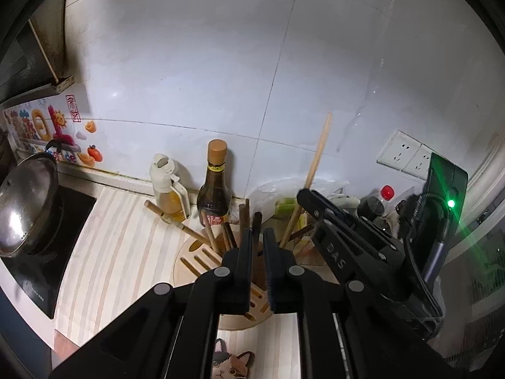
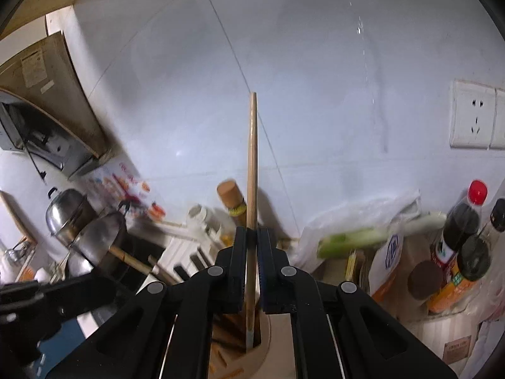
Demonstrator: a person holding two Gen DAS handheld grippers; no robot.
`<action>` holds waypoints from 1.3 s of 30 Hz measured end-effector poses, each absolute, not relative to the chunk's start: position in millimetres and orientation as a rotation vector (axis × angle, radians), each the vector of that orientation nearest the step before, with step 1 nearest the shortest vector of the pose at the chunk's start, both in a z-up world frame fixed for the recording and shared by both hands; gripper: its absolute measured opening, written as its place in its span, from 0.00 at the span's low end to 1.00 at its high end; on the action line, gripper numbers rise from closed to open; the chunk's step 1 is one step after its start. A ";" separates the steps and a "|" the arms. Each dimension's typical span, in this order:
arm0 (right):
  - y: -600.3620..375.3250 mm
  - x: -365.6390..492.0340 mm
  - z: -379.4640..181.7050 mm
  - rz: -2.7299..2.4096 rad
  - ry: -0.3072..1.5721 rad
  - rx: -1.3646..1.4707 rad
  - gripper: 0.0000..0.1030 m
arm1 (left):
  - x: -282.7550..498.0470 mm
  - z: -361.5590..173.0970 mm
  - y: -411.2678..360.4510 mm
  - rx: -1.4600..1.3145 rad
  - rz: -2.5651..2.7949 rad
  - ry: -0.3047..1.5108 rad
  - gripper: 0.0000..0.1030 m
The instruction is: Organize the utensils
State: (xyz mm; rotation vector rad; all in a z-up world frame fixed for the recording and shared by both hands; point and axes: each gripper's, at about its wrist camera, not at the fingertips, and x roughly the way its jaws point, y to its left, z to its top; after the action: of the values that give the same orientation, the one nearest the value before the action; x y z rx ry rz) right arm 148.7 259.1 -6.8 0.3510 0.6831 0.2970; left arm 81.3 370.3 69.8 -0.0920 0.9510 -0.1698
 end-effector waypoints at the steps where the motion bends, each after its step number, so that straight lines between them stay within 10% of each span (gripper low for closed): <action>1: 258.8 146.8 -7.9 0.308 0.694 0.351 0.09 | 80.9 69.5 371.1 -0.091 -0.150 0.964 0.09; 3: 254.3 139.4 -8.6 0.316 0.712 0.346 0.22 | 78.3 70.7 373.4 -0.090 -0.114 0.974 0.25; 5: 248.5 130.3 -6.3 0.320 0.714 0.351 0.38 | 72.6 74.1 377.6 -0.076 -0.067 0.950 0.77; 13: 234.2 79.0 2.9 0.251 0.744 0.257 0.87 | 38.4 66.3 401.2 -0.047 0.075 0.893 1.00; 16: 243.3 64.4 3.0 0.233 0.765 0.179 0.99 | 25.0 54.4 401.0 0.019 0.143 0.894 1.00; 39: 249.3 -134.0 80.5 0.033 0.638 0.059 1.00 | -145.2 109.6 416.1 0.022 0.153 0.728 1.00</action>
State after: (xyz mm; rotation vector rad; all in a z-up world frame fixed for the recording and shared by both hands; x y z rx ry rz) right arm -134.0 249.3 80.5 0.0591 0.6383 0.0326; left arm -145.2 416.1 109.6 0.0221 0.7278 0.1533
